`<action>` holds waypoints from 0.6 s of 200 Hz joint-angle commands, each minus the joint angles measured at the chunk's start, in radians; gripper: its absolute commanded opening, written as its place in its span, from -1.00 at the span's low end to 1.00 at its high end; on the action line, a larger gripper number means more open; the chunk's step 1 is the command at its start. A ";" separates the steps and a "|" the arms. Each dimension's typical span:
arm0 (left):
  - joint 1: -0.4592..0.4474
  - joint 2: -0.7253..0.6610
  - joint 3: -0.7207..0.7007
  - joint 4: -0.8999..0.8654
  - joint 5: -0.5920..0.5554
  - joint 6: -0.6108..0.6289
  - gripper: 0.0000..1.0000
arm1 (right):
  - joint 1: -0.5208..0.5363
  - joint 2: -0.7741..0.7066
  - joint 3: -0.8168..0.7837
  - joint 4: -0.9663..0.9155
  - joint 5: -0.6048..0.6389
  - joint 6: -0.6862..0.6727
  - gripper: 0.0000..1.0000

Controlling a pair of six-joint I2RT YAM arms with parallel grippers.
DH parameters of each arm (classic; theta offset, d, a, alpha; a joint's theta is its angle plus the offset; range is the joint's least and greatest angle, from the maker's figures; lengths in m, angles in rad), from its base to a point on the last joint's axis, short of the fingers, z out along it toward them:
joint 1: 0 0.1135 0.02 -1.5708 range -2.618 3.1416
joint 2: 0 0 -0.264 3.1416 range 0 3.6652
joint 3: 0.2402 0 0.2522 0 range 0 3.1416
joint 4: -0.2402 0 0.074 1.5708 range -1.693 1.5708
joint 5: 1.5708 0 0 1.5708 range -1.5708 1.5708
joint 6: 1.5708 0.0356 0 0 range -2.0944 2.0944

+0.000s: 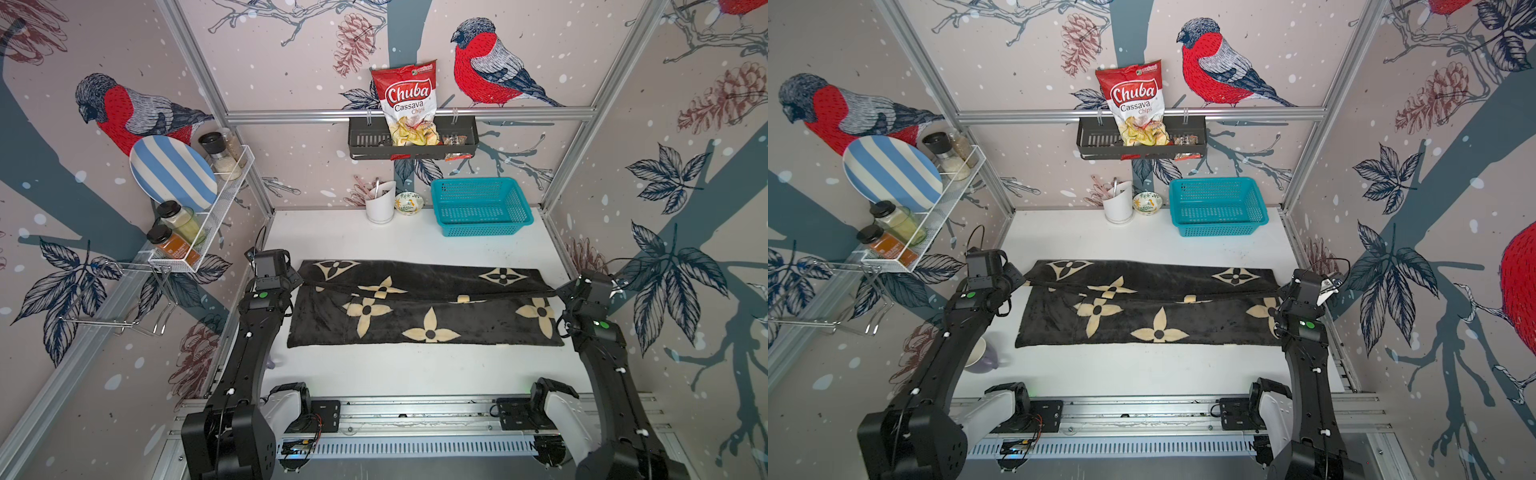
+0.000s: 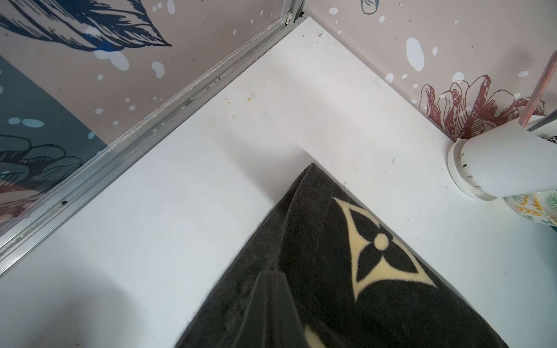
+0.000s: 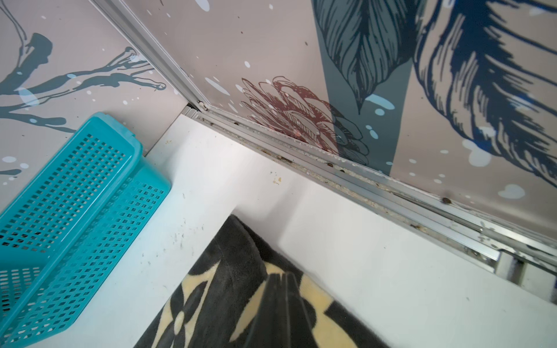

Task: Roll up the pillowcase
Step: Fold the pillowcase at the center of the board.

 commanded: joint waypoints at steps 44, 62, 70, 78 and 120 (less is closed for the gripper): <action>0.002 -0.069 0.021 -0.122 -0.065 -0.019 -1.00 | -0.001 -0.034 -0.011 -0.068 0.108 0.033 -1.00; 0.003 -0.086 -0.006 -0.134 -0.074 -0.031 -1.00 | -0.001 -0.037 -0.033 -0.069 0.111 0.042 -1.00; 0.002 -0.091 -0.018 -0.141 -0.073 -0.042 -1.00 | -0.002 -0.039 -0.046 -0.070 0.118 0.050 -1.00; 0.003 -0.093 -0.029 -0.149 -0.069 -0.057 -1.00 | -0.002 -0.041 -0.061 -0.067 0.119 0.054 -1.00; 0.002 -0.102 -0.110 -0.202 -0.050 -0.172 -1.00 | -0.014 -0.053 -0.142 -0.046 0.103 0.089 -1.00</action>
